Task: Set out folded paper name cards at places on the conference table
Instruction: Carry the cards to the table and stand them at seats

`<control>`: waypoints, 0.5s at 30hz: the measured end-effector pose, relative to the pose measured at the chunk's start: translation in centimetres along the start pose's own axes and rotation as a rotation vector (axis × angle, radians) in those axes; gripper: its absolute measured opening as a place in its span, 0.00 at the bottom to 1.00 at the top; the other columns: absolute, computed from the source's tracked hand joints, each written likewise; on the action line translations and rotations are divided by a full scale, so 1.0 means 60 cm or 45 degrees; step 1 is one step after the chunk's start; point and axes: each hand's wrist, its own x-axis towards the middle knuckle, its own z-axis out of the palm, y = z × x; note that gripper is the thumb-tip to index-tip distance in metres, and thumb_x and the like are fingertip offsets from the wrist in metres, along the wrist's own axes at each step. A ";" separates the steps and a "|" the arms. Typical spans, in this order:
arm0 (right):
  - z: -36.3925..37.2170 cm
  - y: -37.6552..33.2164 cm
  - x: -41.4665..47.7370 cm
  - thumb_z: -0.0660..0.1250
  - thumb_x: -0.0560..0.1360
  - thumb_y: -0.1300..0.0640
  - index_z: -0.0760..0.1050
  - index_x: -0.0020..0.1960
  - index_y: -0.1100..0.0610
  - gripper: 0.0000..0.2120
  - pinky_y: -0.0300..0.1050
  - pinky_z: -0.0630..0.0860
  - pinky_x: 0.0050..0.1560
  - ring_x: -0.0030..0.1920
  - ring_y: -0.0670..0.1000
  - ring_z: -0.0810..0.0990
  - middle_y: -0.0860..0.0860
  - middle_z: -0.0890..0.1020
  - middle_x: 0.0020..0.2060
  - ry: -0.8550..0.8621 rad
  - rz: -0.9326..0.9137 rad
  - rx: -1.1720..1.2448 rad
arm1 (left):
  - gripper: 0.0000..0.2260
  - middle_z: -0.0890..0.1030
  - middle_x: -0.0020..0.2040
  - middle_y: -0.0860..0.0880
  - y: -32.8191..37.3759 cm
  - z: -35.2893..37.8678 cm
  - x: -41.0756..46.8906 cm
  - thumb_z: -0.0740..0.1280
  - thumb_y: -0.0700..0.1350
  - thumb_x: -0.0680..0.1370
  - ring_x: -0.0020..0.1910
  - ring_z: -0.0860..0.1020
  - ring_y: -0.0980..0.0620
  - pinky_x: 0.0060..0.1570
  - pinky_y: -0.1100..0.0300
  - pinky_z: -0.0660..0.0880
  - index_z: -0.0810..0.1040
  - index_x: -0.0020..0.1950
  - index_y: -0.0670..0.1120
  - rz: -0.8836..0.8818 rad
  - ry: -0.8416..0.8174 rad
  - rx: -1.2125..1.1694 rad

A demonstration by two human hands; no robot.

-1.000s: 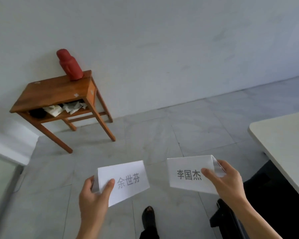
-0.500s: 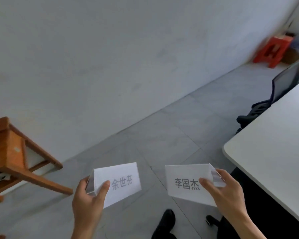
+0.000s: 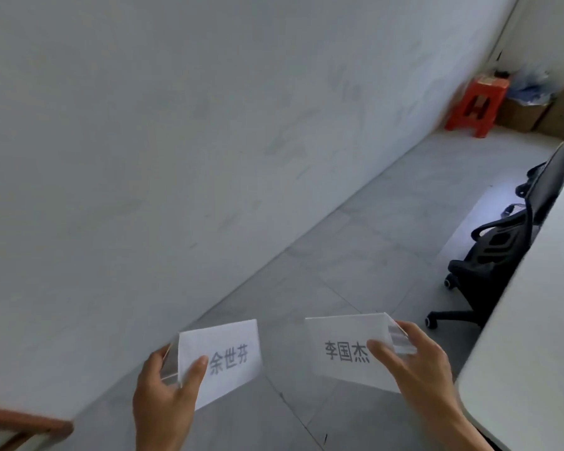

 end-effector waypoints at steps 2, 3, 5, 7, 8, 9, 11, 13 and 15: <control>0.016 -0.017 0.052 0.76 0.63 0.46 0.79 0.50 0.44 0.17 0.53 0.78 0.47 0.44 0.48 0.82 0.43 0.84 0.41 0.058 0.010 0.000 | 0.26 0.81 0.47 0.47 0.012 0.035 0.060 0.70 0.62 0.57 0.46 0.78 0.44 0.49 0.49 0.75 0.76 0.51 0.52 -0.001 -0.026 -0.010; 0.025 -0.025 0.079 0.77 0.63 0.47 0.79 0.50 0.44 0.16 0.53 0.78 0.47 0.44 0.49 0.82 0.43 0.84 0.40 0.090 0.017 -0.003 | 0.25 0.81 0.47 0.46 0.017 0.056 0.094 0.71 0.60 0.58 0.46 0.78 0.44 0.49 0.49 0.74 0.76 0.51 0.52 0.001 -0.048 -0.011; 0.044 -0.040 0.131 0.77 0.63 0.48 0.80 0.50 0.45 0.16 0.53 0.77 0.46 0.43 0.49 0.81 0.44 0.84 0.40 0.154 0.038 -0.005 | 0.24 0.81 0.49 0.45 0.025 0.100 0.167 0.72 0.57 0.59 0.47 0.78 0.43 0.49 0.50 0.74 0.77 0.53 0.50 0.015 -0.093 0.001; 0.064 -0.057 0.180 0.77 0.63 0.48 0.80 0.50 0.45 0.16 0.52 0.77 0.45 0.43 0.49 0.81 0.45 0.84 0.40 0.226 0.061 -0.006 | 0.25 0.81 0.49 0.44 0.038 0.146 0.243 0.72 0.57 0.59 0.47 0.78 0.42 0.50 0.49 0.75 0.77 0.53 0.49 0.037 -0.151 0.005; 0.071 -0.068 0.205 0.77 0.63 0.48 0.80 0.50 0.46 0.16 0.52 0.77 0.45 0.43 0.50 0.81 0.45 0.84 0.40 0.264 0.072 -0.001 | 0.26 0.81 0.49 0.44 0.049 0.169 0.281 0.72 0.57 0.59 0.48 0.78 0.42 0.50 0.49 0.75 0.77 0.54 0.49 0.060 -0.184 -0.002; 0.077 -0.078 0.228 0.78 0.63 0.49 0.80 0.50 0.46 0.16 0.52 0.77 0.45 0.43 0.49 0.81 0.45 0.84 0.41 0.299 0.084 0.007 | 0.26 0.81 0.50 0.45 0.061 0.191 0.317 0.72 0.57 0.59 0.48 0.79 0.42 0.50 0.49 0.75 0.77 0.54 0.49 0.089 -0.221 -0.001; 0.080 -0.102 0.269 0.78 0.63 0.49 0.80 0.49 0.43 0.16 0.52 0.78 0.44 0.43 0.48 0.82 0.45 0.84 0.41 0.366 0.105 0.034 | 0.25 0.81 0.50 0.46 0.092 0.237 0.381 0.73 0.57 0.61 0.49 0.79 0.43 0.50 0.49 0.75 0.77 0.55 0.49 0.155 -0.291 0.019; 0.077 -0.120 0.305 0.78 0.63 0.48 0.79 0.48 0.41 0.15 0.51 0.79 0.43 0.43 0.46 0.82 0.44 0.84 0.40 0.452 0.126 0.057 | 0.22 0.81 0.50 0.45 0.127 0.287 0.440 0.76 0.54 0.63 0.49 0.79 0.43 0.50 0.48 0.75 0.77 0.54 0.49 0.227 -0.363 0.020; 0.070 -0.129 0.335 0.78 0.63 0.48 0.78 0.48 0.42 0.16 0.51 0.79 0.44 0.43 0.45 0.81 0.42 0.84 0.40 0.532 0.161 0.066 | 0.21 0.81 0.50 0.45 0.162 0.343 0.487 0.77 0.51 0.64 0.49 0.78 0.42 0.51 0.48 0.75 0.77 0.54 0.49 0.296 -0.452 0.039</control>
